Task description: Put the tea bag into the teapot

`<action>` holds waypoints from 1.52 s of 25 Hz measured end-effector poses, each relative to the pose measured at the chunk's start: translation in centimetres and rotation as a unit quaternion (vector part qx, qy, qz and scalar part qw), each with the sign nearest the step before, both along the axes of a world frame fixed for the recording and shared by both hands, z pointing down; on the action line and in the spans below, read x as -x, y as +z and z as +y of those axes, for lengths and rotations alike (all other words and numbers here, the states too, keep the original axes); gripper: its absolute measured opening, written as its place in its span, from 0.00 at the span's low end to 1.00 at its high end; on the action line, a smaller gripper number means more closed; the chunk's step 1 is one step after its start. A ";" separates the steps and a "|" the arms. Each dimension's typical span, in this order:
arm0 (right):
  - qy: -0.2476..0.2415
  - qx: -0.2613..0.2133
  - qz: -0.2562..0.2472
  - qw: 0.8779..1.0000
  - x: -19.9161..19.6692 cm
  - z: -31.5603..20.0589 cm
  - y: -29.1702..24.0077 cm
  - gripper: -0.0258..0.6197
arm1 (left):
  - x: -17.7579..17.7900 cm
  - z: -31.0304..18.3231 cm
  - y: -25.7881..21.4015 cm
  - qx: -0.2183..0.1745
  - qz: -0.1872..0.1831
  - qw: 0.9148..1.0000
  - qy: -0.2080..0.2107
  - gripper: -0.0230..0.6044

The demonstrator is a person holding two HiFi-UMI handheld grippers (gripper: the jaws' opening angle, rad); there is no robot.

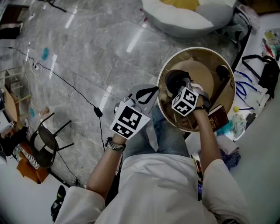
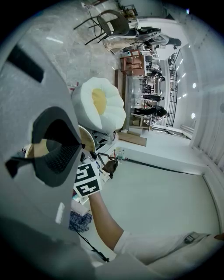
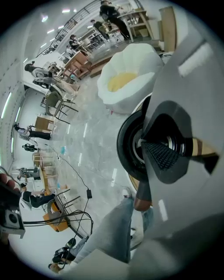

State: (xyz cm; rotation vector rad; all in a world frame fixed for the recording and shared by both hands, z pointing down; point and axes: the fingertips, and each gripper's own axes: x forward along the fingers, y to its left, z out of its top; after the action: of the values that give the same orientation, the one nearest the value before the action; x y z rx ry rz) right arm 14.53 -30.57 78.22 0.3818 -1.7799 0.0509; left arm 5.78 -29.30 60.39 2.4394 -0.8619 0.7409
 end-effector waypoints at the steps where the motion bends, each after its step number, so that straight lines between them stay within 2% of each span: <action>1: 0.001 0.002 0.002 1.000 0.1 0.0 0.1 0.08 | 0.1 0.1 0.0 0.001 0.000 1.000 -0.001 0.05; 6: -0.003 0.012 0.004 1.000 0.4 0.0 0.1 0.09 | 0.8 0.1 0.3 0.005 -0.002 1.000 -0.006 0.05; 11: 0.006 0.040 -0.013 0.999 0.2 0.3 -0.7 0.21 | 0.6 0.1 0.2 0.002 0.000 1.000 -0.005 0.05; 14: 0.014 0.046 -0.019 0.999 -0.1 0.5 -1.3 0.22 | 0.4 0.3 0.1 0.002 0.003 1.000 -0.003 0.05; 24: 0.078 0.043 -0.054 0.995 -1.5 1.2 -3.6 0.19 | -0.2 1.1 -0.3 0.003 0.007 1.000 0.005 0.05; 32: 0.115 0.012 -0.060 0.991 -3.4 1.0 -7.6 0.16 | -1.4 0.3 -2.1 -0.010 0.015 1.000 0.014 0.05; 38: 0.190 -0.029 -0.075 0.978 -5.3 0.7 -12.3 0.08 | -1.3 -1.0 -4.6 -0.029 0.018 0.999 0.024 0.05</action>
State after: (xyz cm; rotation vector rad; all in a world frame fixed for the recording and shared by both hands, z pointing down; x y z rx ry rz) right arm 19.81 -29.87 65.97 0.7745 -1.8373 0.3070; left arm 7.05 -30.29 55.76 2.5250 -0.8252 0.6946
